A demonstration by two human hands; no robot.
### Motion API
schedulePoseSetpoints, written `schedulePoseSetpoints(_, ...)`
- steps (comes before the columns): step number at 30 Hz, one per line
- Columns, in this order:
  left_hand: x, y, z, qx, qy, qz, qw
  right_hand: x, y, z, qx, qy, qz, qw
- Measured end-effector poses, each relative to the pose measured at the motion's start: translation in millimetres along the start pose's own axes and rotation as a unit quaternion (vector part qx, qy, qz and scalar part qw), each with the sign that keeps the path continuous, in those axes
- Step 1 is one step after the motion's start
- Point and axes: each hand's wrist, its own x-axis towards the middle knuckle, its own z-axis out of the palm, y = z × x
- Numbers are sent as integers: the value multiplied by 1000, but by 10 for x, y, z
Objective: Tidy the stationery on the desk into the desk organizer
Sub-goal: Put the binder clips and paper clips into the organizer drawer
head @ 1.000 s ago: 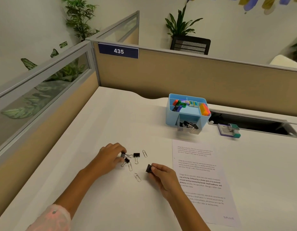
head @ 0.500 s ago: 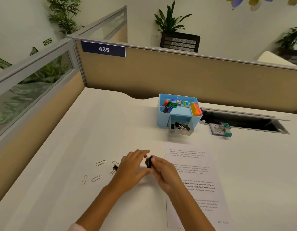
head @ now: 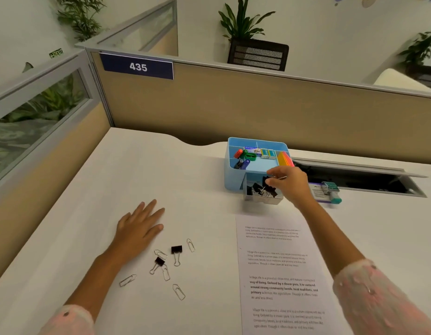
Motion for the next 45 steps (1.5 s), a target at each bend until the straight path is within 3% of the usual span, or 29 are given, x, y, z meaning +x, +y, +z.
schedulePoseSetpoints(6,-16,20,48,46,21,-10,999,134,27,27,-177,-97,-52,978)
schedulePoseSetpoints(12,-13,29,45,31,17,-16,999,85,-54,69,-260,-90,-79,958)
schedulePoseSetpoints(17,-65,23,-24,-78,10,-13,997,-202,-142,235,-150,39,-144,977)
schedulePoseSetpoints(22,-219,25,-128,-230,-16,-11,973,-707,-290,698,-73,-16,-203,976)
schedulePoseSetpoints(24,-313,27,-164,-196,-17,-8,980,-936,-350,914,-37,-65,-214,974)
schedulePoseSetpoints(27,-501,102,-164,-82,64,13,994,-1252,-406,1263,-31,-128,-208,969)
schedulePoseSetpoints(30,-671,231,-113,-70,87,18,994,-1503,-456,1559,-42,-166,-176,969)
schedulePoseSetpoints(41,-830,439,57,-56,127,11,990,-1802,-587,1856,-172,-127,-179,960)
schedulePoseSetpoints(45,-867,452,32,-108,129,9,986,-1849,-587,1797,-63,-120,-127,982)
